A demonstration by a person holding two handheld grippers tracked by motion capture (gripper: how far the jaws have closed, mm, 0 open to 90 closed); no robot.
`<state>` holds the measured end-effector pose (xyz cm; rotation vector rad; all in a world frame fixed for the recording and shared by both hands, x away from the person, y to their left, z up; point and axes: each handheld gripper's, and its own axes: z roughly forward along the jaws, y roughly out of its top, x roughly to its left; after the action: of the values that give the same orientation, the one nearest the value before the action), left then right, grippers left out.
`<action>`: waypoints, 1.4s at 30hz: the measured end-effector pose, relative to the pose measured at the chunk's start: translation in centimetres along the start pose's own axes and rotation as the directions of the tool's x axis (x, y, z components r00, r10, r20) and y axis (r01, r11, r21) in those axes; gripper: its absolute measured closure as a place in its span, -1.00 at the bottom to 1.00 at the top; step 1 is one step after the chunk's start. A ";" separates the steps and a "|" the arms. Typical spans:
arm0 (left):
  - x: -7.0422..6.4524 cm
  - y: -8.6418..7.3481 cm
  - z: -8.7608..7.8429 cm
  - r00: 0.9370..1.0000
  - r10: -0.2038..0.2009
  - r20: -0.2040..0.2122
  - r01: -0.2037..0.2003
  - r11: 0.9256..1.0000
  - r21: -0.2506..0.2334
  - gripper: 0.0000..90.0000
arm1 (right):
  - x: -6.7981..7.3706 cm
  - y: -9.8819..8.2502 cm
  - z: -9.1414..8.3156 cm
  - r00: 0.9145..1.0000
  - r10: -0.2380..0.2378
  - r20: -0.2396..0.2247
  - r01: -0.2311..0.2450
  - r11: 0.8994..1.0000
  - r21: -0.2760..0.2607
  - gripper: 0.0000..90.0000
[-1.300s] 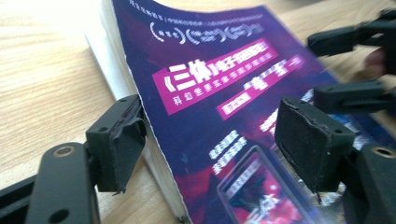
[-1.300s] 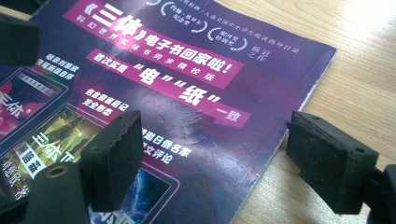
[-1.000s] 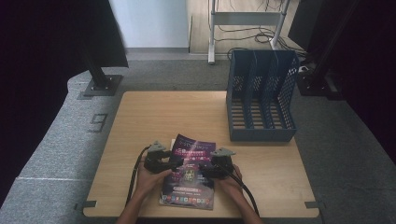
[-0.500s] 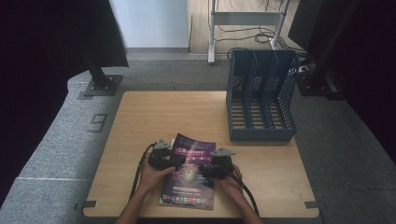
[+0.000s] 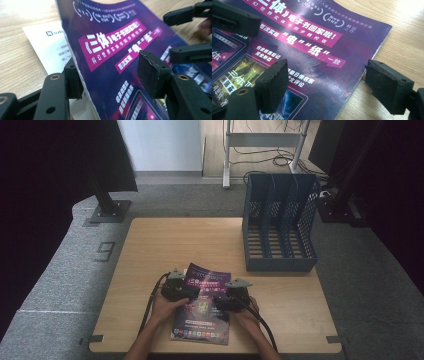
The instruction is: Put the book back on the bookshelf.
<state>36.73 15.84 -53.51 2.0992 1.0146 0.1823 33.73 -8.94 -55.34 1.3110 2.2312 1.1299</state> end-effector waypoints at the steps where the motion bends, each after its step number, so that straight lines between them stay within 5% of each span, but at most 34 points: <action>1: 0.1 -0.1 0.1 1.000 -0.007 -0.003 0.007 1.000 0.002 -0.07 | 0.0 0.0 0.0 1.000 -0.001 0.000 0.001 1.000 0.000 -0.58; 16: 0.3 -0.2 0.1 1.000 -0.024 -0.003 0.024 1.000 -0.014 -0.07 | 0.0 0.0 0.0 1.000 -0.003 -0.003 0.003 1.000 0.000 -0.58; 30: -0.2 -0.2 0.5 0.999 0.004 -0.039 -0.005 0.999 -0.031 0.03 | -0.1 0.0 0.0 1.000 -0.004 -0.005 0.004 1.000 0.000 -0.59; 42: -0.7 -0.1 0.0 0.997 0.056 -0.051 -0.060 0.995 -0.084 0.70 | -0.1 0.0 0.0 1.000 -0.004 -0.005 0.004 1.000 0.001 -0.59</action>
<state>36.20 15.35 -53.39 2.0566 0.9582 0.3024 33.81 -8.98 -55.34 1.3052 2.2370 1.1327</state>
